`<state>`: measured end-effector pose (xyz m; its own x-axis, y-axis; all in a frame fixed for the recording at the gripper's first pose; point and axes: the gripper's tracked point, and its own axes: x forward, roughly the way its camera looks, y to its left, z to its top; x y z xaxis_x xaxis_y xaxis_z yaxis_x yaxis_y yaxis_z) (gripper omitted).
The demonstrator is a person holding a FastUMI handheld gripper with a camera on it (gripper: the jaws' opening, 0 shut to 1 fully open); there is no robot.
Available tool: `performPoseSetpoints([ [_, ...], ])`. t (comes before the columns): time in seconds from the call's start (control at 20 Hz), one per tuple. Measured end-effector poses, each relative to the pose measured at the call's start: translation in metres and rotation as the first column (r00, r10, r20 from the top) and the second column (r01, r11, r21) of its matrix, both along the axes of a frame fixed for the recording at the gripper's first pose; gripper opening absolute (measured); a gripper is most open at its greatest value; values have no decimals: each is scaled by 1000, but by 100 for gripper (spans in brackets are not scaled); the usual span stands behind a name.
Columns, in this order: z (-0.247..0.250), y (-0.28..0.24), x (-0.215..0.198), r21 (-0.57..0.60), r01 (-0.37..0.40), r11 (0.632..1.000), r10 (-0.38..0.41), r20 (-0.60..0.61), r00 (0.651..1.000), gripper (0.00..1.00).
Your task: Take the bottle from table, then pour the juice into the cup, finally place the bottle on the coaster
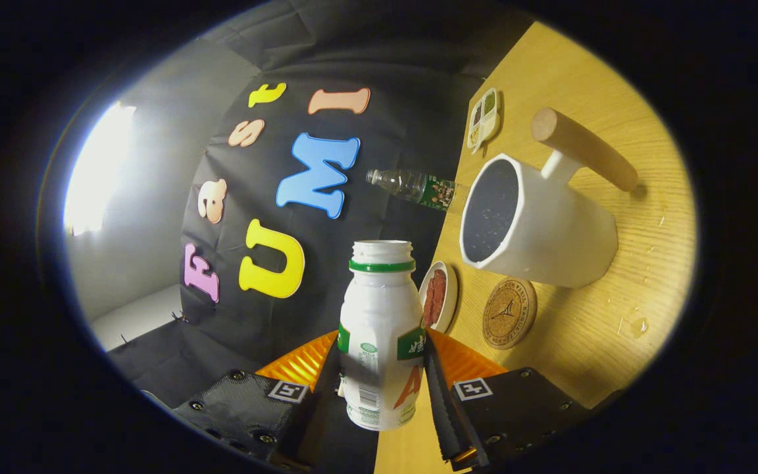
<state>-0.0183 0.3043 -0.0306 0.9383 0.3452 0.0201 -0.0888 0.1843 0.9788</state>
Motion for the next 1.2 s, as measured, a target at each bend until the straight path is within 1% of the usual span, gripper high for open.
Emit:
performPoseSetpoints([
  [0.15,3,-2,2,56,9,998,-10,2,1000,65],
  [0.5,10,-9,5,111,30,993,-31,10,999,65],
  [0.9,5,-8,6,194,56,979,-53,-21,998,66],
  [1.2,8,-9,5,270,64,961,-61,-18,998,65],
])
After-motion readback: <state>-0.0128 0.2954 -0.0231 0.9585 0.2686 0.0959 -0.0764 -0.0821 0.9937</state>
